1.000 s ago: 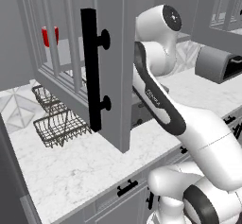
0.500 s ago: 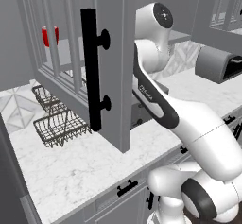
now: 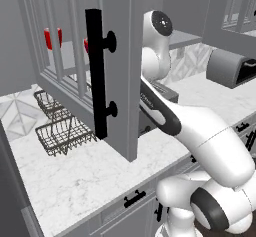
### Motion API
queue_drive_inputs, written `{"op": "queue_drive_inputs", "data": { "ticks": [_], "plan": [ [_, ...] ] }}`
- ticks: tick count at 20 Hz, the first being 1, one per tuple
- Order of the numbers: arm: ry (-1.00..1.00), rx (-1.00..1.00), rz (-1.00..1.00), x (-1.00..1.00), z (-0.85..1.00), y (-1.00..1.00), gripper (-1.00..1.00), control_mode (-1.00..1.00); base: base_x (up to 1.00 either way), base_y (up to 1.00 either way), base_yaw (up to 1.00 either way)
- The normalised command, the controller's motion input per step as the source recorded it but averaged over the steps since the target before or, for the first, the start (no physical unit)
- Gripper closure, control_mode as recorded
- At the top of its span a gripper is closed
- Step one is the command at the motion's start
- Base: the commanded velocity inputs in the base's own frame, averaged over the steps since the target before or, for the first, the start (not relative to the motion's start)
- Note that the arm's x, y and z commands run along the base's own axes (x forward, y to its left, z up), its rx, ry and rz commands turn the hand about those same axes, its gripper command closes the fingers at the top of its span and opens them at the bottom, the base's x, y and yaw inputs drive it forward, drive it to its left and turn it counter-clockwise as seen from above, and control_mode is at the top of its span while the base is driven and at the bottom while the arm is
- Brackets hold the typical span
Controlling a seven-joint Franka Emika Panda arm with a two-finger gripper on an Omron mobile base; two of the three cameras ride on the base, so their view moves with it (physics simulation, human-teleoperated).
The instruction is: Gather all objects into one cabinet and sort the glasses and bowls to opposite sides.
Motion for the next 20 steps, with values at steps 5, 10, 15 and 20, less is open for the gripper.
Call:
{"op": "queue_drive_inputs", "data": {
  "ticks": [5,10,15,20],
  "plan": [
    [-0.01,0.0,0.0,0.23,-0.01,0.26,1.0,-1.0,0.0,0.0,0.0],
    [0.0,0.0,0.0,0.36,0.0,0.1,1.0,-1.0,0.0,0.0,0.0],
    [0.0,0.0,0.0,0.64,-0.03,0.0,1.0,-1.0,0.0,0.0,0.0],
    [0.0,0.0,0.0,0.48,-0.03,0.07,1.0,-1.0,0.0,0.0,0.0]
  ]
}}
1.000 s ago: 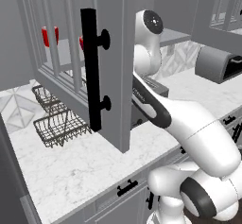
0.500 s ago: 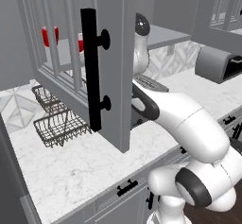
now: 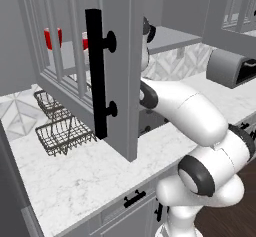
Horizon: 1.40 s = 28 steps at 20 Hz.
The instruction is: Gather all objects into one cabinet and sort the glasses and bowls to opposite sides.
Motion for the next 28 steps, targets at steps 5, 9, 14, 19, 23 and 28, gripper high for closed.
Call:
{"op": "queue_drive_inputs", "data": {
  "ticks": [5,9,14,19,23,28],
  "plan": [
    [0.0,0.0,0.0,0.34,-0.04,0.31,1.0,-1.0,0.0,0.0,0.0],
    [0.0,0.0,0.0,0.3,-0.07,0.42,1.0,-1.0,0.0,0.0,0.0],
    [0.0,-0.01,0.0,0.14,-0.21,0.56,-1.0,-1.0,0.0,0.0,0.0],
    [0.0,0.03,0.0,0.42,-0.16,0.01,-1.0,-1.0,0.0,0.0,0.0],
    [0.0,0.04,0.0,0.42,-0.18,0.0,-1.0,-1.0,0.0,0.0,0.0],
    [0.0,0.01,0.0,0.2,-0.19,0.01,-1.0,-1.0,0.0,0.0,0.0]
  ]
}}
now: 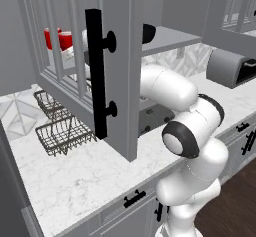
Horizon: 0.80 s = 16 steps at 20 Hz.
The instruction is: Gather all objects into one cabinet and sort the glasses and bowls to opposite sides.
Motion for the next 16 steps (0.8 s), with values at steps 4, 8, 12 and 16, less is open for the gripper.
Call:
{"op": "queue_drive_inputs", "data": {
  "ticks": [4,8,12,16],
  "plan": [
    [0.0,0.0,0.0,0.0,-0.3,0.16,-1.0,-1.0,0.0,0.0,0.0],
    [0.0,0.0,0.0,0.0,-0.34,0.27,-1.0,-1.0,0.0,0.0,0.0],
    [-0.01,-0.01,0.0,0.0,-0.29,0.23,-1.0,-1.0,0.0,0.0,0.0],
    [-0.01,0.0,0.0,-0.02,-0.19,0.02,-1.0,-1.0,0.0,0.0,0.0]
  ]
}}
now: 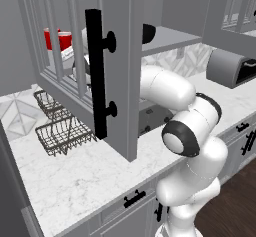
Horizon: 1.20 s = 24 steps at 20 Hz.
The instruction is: Gather all objects into one cabinet and sort the glasses and bowls to opposite sides.
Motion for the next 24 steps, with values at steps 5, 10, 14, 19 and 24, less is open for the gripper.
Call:
{"op": "queue_drive_inputs", "data": {
  "ticks": [5,10,14,19,24],
  "plan": [
    [-0.02,0.0,0.0,-0.37,-0.19,0.0,-1.0,-1.0,0.0,0.0,0.0],
    [-0.03,-0.01,0.0,-0.97,-0.33,-0.34,-1.0,-1.0,0.0,0.0,0.0],
    [-0.03,0.0,0.0,-1.0,-0.37,-0.86,-1.0,-1.0,0.0,0.0,0.0],
    [0.0,0.07,0.0,-1.0,-0.28,-1.0,-1.0,-1.0,0.0,0.0,0.0],
    [-0.05,0.03,0.01,-1.0,-0.32,-1.0,-1.0,-1.0,0.0,0.0,0.0]
  ]
}}
